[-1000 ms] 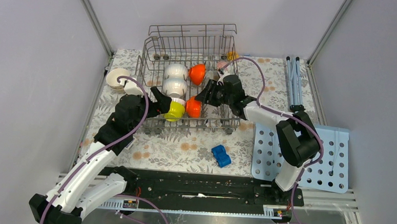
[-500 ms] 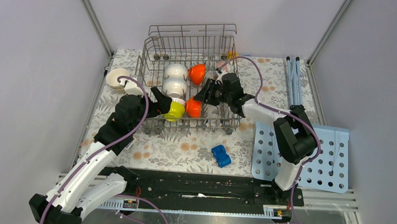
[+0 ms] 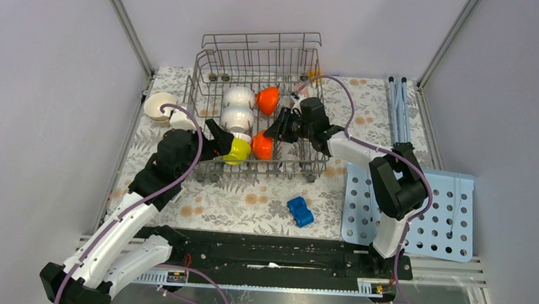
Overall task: Unload the bowls from the dish rack
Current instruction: Pick up the bowl from the dish rack.
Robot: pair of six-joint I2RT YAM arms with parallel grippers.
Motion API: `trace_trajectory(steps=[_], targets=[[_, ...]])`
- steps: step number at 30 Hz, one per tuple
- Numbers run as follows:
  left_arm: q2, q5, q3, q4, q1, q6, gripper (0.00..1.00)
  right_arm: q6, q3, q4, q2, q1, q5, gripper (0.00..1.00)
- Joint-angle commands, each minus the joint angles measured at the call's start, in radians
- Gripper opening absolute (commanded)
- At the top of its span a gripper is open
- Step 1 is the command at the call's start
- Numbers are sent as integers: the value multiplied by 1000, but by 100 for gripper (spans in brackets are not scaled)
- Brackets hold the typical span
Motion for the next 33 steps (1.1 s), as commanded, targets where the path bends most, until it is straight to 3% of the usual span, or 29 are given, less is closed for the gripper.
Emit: trace_trajectory(steps=[1, 16, 22, 33], targets=[[-2, 10, 0, 35, 3, -4, 93, 28, 2, -71, 32, 24, -132, 38], [-2, 10, -2, 35, 3, -5, 93, 98, -25, 23, 35, 22, -196, 17], [-3, 5, -2, 34, 3, -4, 93, 103, -28, 15, 16, 7, -197, 0], [-3, -3, -1, 31, 3, -4, 93, 116, -72, 35, -29, -24, -212, 0]])
